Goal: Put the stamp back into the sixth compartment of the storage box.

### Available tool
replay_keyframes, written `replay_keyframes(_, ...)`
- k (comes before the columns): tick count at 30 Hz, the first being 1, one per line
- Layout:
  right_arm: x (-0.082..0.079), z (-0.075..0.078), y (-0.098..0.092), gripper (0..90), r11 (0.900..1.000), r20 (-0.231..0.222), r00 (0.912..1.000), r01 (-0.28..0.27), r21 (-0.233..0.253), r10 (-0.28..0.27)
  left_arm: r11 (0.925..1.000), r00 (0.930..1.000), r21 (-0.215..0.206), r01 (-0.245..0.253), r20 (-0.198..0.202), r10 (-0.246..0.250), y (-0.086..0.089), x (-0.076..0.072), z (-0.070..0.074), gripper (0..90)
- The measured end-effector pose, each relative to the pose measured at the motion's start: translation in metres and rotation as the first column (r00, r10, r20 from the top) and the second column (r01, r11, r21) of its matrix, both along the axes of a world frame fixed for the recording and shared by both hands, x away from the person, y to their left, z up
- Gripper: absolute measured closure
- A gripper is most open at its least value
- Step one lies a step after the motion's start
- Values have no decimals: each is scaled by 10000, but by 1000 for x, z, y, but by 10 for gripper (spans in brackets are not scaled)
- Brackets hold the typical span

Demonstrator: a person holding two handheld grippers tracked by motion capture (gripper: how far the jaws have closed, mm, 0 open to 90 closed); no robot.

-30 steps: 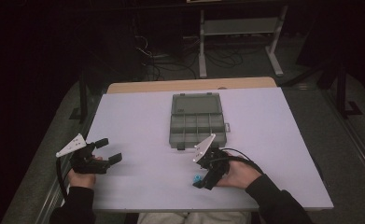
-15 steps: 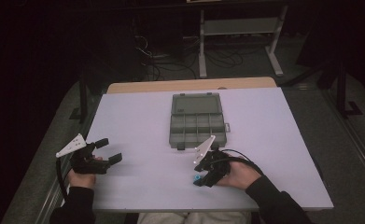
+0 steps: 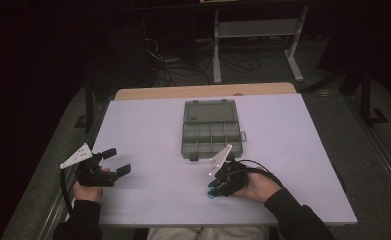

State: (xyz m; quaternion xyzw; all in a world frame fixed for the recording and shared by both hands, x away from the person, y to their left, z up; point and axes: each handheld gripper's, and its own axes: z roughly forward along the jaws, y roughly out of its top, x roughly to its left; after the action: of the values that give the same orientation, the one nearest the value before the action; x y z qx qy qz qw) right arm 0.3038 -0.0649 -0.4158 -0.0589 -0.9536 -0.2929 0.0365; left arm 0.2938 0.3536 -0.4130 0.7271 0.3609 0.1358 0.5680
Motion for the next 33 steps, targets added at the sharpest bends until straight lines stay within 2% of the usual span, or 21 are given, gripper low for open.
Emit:
replay_keyframes(16, 2, 7, -2, 712, 9997, -50, 10000, 15, 235, -14, 10000, 10000, 1, -27, -15, 27, 0, -1, 0, 0)
replay_keyframes(33, 13, 32, -1, 711, 9985, 221, 9997, 79, 543, -91, 10000, 10000, -38, -29, -1, 29, 0, -1, 0, 0)
